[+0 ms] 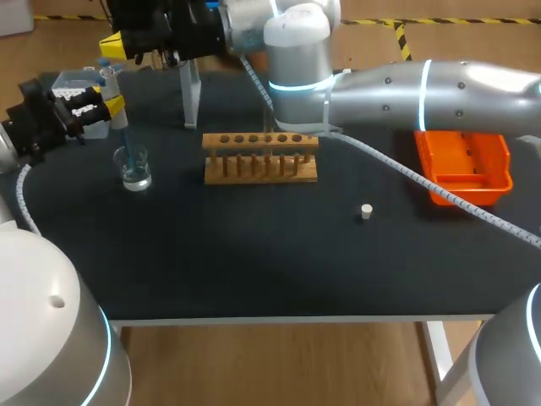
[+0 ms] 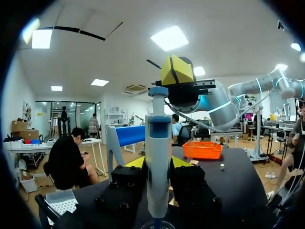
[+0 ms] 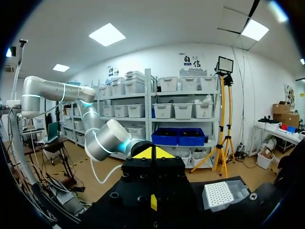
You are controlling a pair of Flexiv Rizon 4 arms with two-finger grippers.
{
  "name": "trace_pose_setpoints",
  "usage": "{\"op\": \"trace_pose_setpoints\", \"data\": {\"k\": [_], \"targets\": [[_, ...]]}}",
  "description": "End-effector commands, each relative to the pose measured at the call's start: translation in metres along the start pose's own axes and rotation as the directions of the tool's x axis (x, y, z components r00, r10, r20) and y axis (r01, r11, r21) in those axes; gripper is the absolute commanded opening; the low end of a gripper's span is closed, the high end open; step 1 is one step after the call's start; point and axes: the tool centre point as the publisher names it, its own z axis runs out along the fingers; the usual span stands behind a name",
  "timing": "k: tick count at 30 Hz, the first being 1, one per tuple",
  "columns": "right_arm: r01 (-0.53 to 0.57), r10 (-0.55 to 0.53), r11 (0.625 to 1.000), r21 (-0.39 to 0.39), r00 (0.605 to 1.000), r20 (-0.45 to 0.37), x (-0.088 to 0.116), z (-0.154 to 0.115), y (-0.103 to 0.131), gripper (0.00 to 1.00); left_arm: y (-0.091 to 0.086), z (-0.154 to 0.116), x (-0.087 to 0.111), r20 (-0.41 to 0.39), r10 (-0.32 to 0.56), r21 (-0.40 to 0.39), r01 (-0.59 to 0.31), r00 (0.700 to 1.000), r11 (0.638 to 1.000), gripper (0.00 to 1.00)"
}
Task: Invert the test tube, pick up the pipette, mount the tip to pipette, aspirate from beaker and dispense into the tube, eject the tip, return the pipette, and cap with the stopper.
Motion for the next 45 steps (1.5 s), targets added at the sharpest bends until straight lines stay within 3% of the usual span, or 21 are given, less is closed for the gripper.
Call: {"op": "trace_pose_setpoints", "data": {"k": [1,24,45], "targets": [[-0.003,0.003,1.0,-0.002,1.0,-0.007,-0.007,0.008,-0.004,0.0,0.001,-0.001,-0.001,-0.006,0.0,0.004,0.0,1.0,1.0,0.0],[-0.009,0.009,1.0,0.014,1.0,0.018,-0.016,0.015,-0.019,0.0,0.001,-0.001,-0.001,-0.006,0.0,0.004,0.0,1.0,1.0,0.0],[-0.032,0.032,0.999,0.032,0.999,0.024,-0.013,0.015,-0.044,0.0,0.001,-0.001,-0.001,-0.006,0.0,0.004,0.0,1.0,1.0,0.0]]}}
